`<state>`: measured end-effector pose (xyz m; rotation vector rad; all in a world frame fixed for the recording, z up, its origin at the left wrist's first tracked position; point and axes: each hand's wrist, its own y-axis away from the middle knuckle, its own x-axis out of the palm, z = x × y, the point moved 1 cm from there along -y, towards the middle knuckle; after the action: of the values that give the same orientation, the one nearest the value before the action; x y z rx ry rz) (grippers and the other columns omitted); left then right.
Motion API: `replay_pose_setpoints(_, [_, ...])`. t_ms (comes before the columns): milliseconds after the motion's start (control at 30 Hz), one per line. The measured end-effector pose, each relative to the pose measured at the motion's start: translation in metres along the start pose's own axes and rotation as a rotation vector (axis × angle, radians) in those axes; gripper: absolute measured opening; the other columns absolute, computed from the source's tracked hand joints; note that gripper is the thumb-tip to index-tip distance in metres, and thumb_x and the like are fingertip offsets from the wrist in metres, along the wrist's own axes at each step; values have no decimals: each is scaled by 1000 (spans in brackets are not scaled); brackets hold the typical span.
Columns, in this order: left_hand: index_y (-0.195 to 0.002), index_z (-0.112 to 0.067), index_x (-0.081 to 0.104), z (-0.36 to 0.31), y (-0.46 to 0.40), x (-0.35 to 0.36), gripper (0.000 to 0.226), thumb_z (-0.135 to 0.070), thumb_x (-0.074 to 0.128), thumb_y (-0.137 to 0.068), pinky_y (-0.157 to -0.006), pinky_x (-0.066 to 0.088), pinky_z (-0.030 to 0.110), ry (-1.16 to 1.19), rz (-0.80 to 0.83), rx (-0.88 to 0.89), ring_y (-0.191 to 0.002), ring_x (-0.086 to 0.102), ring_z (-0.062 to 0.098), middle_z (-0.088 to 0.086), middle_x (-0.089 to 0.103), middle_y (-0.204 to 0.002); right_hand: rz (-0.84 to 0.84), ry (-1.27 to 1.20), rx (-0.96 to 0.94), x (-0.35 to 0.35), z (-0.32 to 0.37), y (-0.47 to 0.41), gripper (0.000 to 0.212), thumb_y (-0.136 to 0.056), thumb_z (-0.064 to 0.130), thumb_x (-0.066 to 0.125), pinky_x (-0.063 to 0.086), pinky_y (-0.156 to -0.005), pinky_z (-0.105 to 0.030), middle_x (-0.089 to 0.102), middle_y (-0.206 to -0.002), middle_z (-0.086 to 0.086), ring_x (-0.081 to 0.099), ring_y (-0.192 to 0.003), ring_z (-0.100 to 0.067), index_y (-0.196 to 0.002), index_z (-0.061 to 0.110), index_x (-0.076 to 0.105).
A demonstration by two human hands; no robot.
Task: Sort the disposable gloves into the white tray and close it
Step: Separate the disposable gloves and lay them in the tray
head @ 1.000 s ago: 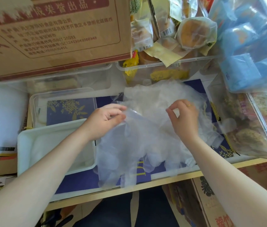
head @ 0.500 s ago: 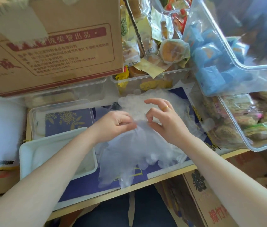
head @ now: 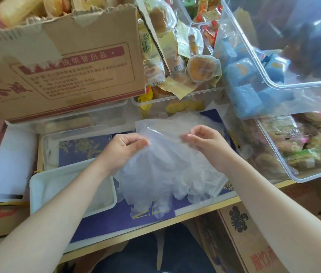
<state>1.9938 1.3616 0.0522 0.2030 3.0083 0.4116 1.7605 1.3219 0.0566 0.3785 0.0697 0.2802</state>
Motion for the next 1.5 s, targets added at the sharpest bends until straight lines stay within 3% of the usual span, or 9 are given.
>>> replay_pose_setpoints(300, [-84,-21,66,-10,-15,3,13,-22,56,-91,-69,42,29,11,-628,-147,-77,55,17,-8,63,-77,-190,108,52,-48,32,-20,19,-94,13,50,33,-52,-23,61,-54,6,51,-48,-8,-75,15,50])
replay_pose_setpoints(467, [-84,-17,51,-19,-19,5,14,-28,51,-91,-58,30,30,-3,-795,-250,-69,41,19,-1,44,-71,-251,-21,55,-64,50,-19,26,-95,15,50,30,-35,-15,46,-61,-4,41,-36,-6,-70,15,44])
replay_pose_setpoints(600, [-79,-15,53,-36,-20,19,18,-27,49,-93,-62,31,30,47,-714,-241,-74,44,19,2,46,-73,-156,74,-90,-49,66,-11,28,-89,11,57,38,-40,-18,51,-54,-8,46,-37,-11,-65,13,44])
replay_pose_setpoints(733, [-71,-15,48,-57,-16,43,24,-19,47,-95,-56,38,27,226,-508,-157,-62,50,18,3,50,-68,-79,298,-195,-26,69,-2,21,-82,24,63,57,-70,-47,60,-65,-9,60,-61,-24,-71,10,51])
replay_pose_setpoints(800, [-82,-13,54,-62,-13,55,17,-19,45,-96,-59,45,27,255,-423,-155,-66,56,17,5,55,-75,-33,401,-237,-11,65,3,24,-84,24,61,55,-76,-41,63,-72,-10,62,-73,-30,-78,2,54])
replay_pose_setpoints(1000, [-92,-7,59,-52,-10,79,21,-25,48,-92,-68,40,31,105,-287,-159,-77,50,21,7,55,-83,70,641,-362,20,51,15,22,-87,22,59,36,-61,-29,52,-65,2,47,-65,-17,-77,3,54])
replay_pose_setpoints(1200, [-106,-3,54,-45,-7,86,36,-35,50,-91,-92,45,53,117,-269,-54,-93,57,30,19,61,-103,156,494,-342,14,44,11,23,-89,20,59,48,-61,-38,62,-63,-10,56,-59,-25,-76,1,54])
replay_pose_setpoints(1333, [-107,-17,51,-44,-7,94,16,-29,45,-98,-78,45,20,81,-301,9,-86,55,3,-5,59,-96,201,211,-172,12,47,11,21,-95,17,50,55,-62,-34,66,-70,-12,62,-61,-21,-83,0,57])
replay_pose_setpoints(1500, [-102,-35,50,-51,0,97,16,-41,38,-94,-73,43,9,193,-263,28,-86,56,-11,-17,57,-99,263,18,-39,10,49,14,29,-94,7,32,53,-66,-35,66,-73,-12,63,-67,-23,-95,3,61])
